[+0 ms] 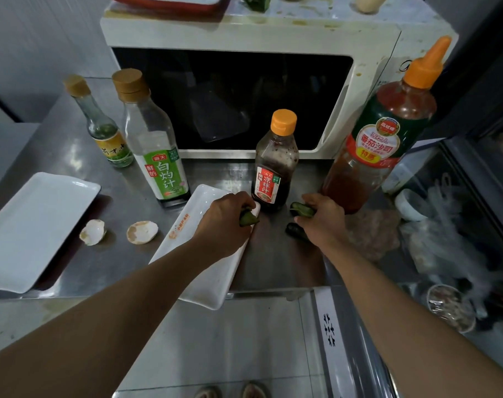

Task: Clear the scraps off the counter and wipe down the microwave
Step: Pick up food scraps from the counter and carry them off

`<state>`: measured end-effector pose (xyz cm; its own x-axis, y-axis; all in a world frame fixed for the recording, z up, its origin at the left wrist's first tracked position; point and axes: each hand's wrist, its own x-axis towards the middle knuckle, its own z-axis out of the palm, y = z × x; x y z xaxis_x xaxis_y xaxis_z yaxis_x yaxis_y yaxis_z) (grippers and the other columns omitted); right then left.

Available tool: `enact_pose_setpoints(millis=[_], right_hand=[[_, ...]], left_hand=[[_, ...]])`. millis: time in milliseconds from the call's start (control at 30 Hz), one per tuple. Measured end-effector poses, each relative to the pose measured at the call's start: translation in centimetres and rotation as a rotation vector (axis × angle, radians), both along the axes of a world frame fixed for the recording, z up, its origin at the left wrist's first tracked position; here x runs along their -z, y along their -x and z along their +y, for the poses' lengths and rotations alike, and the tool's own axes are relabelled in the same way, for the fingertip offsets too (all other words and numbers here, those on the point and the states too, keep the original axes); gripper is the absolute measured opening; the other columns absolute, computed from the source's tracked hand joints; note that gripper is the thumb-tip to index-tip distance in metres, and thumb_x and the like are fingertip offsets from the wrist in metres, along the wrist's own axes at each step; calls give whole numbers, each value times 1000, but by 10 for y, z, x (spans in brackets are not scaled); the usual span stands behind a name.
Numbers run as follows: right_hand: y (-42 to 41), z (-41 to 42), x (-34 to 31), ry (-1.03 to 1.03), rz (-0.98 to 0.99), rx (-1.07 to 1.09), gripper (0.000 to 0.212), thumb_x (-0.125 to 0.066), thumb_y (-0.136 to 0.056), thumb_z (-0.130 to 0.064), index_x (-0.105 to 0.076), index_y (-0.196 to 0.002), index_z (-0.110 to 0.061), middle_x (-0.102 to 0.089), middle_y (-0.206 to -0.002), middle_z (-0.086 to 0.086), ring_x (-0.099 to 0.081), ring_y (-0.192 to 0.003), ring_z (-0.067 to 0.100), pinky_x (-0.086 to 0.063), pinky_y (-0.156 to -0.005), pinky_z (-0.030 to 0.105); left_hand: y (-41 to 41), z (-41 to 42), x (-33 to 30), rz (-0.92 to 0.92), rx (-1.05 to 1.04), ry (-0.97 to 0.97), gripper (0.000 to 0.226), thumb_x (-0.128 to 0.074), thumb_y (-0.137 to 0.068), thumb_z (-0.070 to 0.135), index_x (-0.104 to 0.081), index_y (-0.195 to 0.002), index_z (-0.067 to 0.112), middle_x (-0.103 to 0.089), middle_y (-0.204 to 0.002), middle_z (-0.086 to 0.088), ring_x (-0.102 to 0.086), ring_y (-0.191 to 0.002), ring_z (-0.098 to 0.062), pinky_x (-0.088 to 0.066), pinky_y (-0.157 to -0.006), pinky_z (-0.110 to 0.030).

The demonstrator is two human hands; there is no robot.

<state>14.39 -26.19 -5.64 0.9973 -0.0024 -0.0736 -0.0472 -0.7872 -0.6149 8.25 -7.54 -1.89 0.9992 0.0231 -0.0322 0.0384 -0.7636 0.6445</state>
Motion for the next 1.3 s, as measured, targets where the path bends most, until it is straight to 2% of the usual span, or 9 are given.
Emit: enact_pose_setpoints(millis=[300,367,500,633,833,1000,1133,1200,1300], right_hand=[[-3,3,-1,30,-9,33,36,-73,-78,-5,-66,-113,-4,-68,-112,11,-62,-101,18,-22,-73,-4],[-2,4,-1,54,-21,20,32,-71,-79,-4,-67,-111,-4,-68,-110,12,-63,-98,19,-27,-72,-2],[0,4,-3,79,-50,-14,26,-67,-82,-5,-69,-108,-5,-69,-105,12,-63,-95,21,-39,-76,14],[7,-2,-8,86,-93,-37,28,-67,-83,-6,-67,-111,-6,-66,-108,11,-60,-100,21,-28,-75,5],[27,-13,-30,64,-154,-97,21,-66,-83,-7,-69,-105,-7,-68,-102,9,-61,-93,18,-32,-73,7],[43,-16,-39,46,-98,-122,20,-63,-86,-6,-67,-106,-7,-63,-108,8,-51,-90,9,-36,-81,15],[51,-12,-33,103,-53,-169,25,-62,-87,-9,-65,-111,-10,-57,-115,7,-52,-107,19,-40,-95,24],[54,-9,-28,111,-34,-188,26,-63,-87,-12,-65,-112,-11,-55,-119,3,-51,-109,17,-37,-94,21],[59,-5,-17,136,2,-202,32,-62,-88,-14,-62,-119,-13,-47,-133,0,-44,-123,16,-30,-107,24]], left_hand=[[-1,-1,-1,7,25,-7,28,-64,-82,13,-59,-110,14,-64,-103,-6,-59,-92,-22,-51,-79,-34],[-1,-2,-3,7,30,-16,29,-65,-82,13,-59,-111,14,-63,-104,-7,-59,-92,-22,-51,-79,-35],[0,-3,-5,9,31,-24,29,-64,-82,14,-59,-111,14,-63,-104,-7,-59,-93,-22,-50,-80,-35],[3,-5,-8,16,36,-17,30,-64,-83,14,-58,-113,15,-63,-107,-7,-59,-95,-23,-50,-81,-34],[9,-9,-17,28,51,-15,33,-65,-83,13,-58,-115,15,-63,-110,-7,-59,-98,-23,-48,-81,-32],[15,-9,-23,31,57,-23,34,-66,-81,11,-58,-114,16,-64,-108,-6,-59,-97,-23,-47,-78,-29],[19,-8,-24,20,69,-21,34,-67,-80,10,-58,-113,15,-64,-107,-6,-59,-96,-22,-48,-79,-31],[20,-6,-22,17,73,-19,34,-67,-79,9,-59,-112,15,-64,-107,-6,-58,-96,-22,-48,-81,-30],[22,-4,-17,21,70,-20,34,-68,-78,9,-59,-110,16,-65,-107,-5,-58,-96,-21,-45,-80,-27]])
